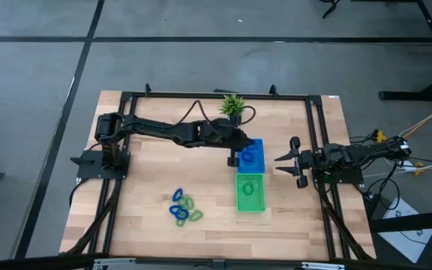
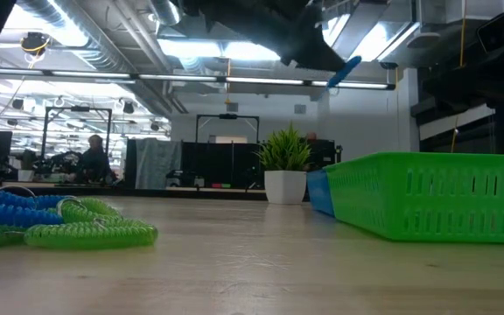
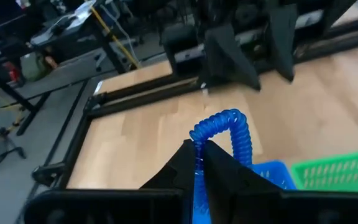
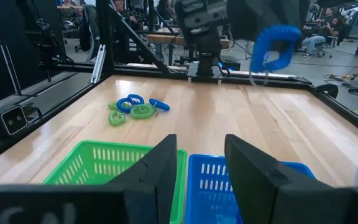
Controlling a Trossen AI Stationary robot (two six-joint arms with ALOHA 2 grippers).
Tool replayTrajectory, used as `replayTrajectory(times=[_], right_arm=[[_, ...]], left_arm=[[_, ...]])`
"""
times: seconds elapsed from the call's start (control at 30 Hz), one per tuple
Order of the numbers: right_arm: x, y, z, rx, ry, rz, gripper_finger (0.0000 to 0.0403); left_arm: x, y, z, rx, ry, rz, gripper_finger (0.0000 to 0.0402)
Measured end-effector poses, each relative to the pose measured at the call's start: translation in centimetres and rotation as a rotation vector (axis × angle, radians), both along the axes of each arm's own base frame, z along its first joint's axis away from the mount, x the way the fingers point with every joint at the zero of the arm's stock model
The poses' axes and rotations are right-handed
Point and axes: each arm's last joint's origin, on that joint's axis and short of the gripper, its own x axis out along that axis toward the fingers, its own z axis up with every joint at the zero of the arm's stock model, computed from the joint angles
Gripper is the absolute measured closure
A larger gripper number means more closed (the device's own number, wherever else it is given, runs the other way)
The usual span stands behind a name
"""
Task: Sort spring keychains
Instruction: Put the blue spring keychain into the blue bin
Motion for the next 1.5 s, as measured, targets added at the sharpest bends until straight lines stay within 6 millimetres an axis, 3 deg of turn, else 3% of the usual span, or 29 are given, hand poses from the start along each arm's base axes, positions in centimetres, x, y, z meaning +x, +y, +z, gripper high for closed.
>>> replayTrajectory(times=[0.13, 0.43, 0.63, 0.9, 1.5], right_arm=[[0.0, 0.0, 0.0, 0.000, 0.000, 0.000, 0.0267], [0.0, 0.0, 0.0, 0.000, 0.000, 0.001, 0.0267], [0.0, 0.0, 0.0, 0.000, 0.000, 0.000, 0.0267], [0.0, 0.0, 0.0, 0.000, 0.001, 0.000, 0.0267], [0.0, 0.0, 0.0, 0.000, 0.000, 0.000, 0.0267]], left_arm=[[0.4, -0.1, -0.4, -0.030, -0.015, -0.028, 0.0388], [2.1, 0.1, -5.3, -0.046, 0.069, -0.015, 0.0388], [2.4, 0.4, -6.6, -0.049, 0.104, -0.003, 0.0388], [2.4, 0.4, -6.5, -0.036, 0.101, 0.005, 0.0381], [2.4, 0.6, -6.4, 0.017, 0.100, 0.033, 0.0286]])
